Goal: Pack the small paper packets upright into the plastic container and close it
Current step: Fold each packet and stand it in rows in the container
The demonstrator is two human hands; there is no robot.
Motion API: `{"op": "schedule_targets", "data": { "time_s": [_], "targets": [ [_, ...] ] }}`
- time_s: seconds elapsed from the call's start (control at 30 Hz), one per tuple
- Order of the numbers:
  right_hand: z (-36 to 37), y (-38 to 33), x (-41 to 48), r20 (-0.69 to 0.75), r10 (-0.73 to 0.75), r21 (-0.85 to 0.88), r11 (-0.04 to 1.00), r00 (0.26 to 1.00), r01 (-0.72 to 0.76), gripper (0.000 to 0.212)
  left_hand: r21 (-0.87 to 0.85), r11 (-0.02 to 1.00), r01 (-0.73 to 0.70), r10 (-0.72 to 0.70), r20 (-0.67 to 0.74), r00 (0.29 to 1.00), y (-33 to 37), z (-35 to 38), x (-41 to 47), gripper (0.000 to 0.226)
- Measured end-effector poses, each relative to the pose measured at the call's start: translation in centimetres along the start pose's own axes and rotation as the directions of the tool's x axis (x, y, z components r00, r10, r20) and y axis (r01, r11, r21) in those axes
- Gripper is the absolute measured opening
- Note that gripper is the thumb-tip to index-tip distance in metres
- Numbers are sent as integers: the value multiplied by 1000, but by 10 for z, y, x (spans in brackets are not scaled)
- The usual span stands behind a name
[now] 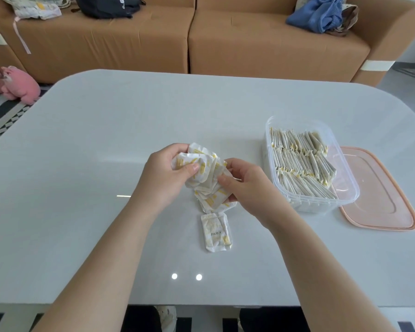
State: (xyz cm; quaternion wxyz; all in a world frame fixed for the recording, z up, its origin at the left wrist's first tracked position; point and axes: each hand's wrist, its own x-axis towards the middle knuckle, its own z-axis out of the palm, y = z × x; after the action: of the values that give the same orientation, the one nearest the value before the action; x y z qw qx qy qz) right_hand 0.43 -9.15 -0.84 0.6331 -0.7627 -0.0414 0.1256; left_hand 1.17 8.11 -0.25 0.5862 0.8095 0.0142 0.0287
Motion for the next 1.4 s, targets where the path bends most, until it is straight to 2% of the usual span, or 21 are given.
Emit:
{"op": "schedule_targets", "data": {
  "time_s": [0.1,0.23,0.33,0.4,0.5,0.77,0.93,1.17,1.27,1.4],
  "targets": [
    [0,1,1,-3,32,78,996,999,-32,24,12,1000,19,-19,-2,1000,-1,1,0,19],
    [-3,1,2,-52,125,337,936,991,-100,29,-48,997,61,-62,-11,998,-2,1,2,19],
    [-1,-1,3,8,175,615,776,984,-143,29,-124,988,90,-95,-41,995,-2,1,4,21],
    [3,-1,3,60,223,736,649,973,-194,24,-190,976,110,-122,-53,991,-1,2,4,24],
    [8,1,1,124,292,769,575,948,-278,22,-220,969,113,-129,-59,990,0,4,2,26],
    [9,1,2,164,398,823,449,903,-348,12,-173,981,84,-96,-61,993,1,3,2,22],
    [10,2,2,154,396,759,539,905,-365,16,-168,985,46,-62,-95,994,3,5,1,22],
    [13,1,1,127,252,691,671,959,-268,27,-122,992,39,-54,-126,991,-2,7,3,21],
    [16,1,0,131,198,654,719,971,-234,23,-111,993,24,-36,-99,994,-2,5,2,19],
    [18,5,0,90,160,523,832,983,-183,14,-78,997,28,-32,-50,998,-4,7,2,21]
  ]
}}
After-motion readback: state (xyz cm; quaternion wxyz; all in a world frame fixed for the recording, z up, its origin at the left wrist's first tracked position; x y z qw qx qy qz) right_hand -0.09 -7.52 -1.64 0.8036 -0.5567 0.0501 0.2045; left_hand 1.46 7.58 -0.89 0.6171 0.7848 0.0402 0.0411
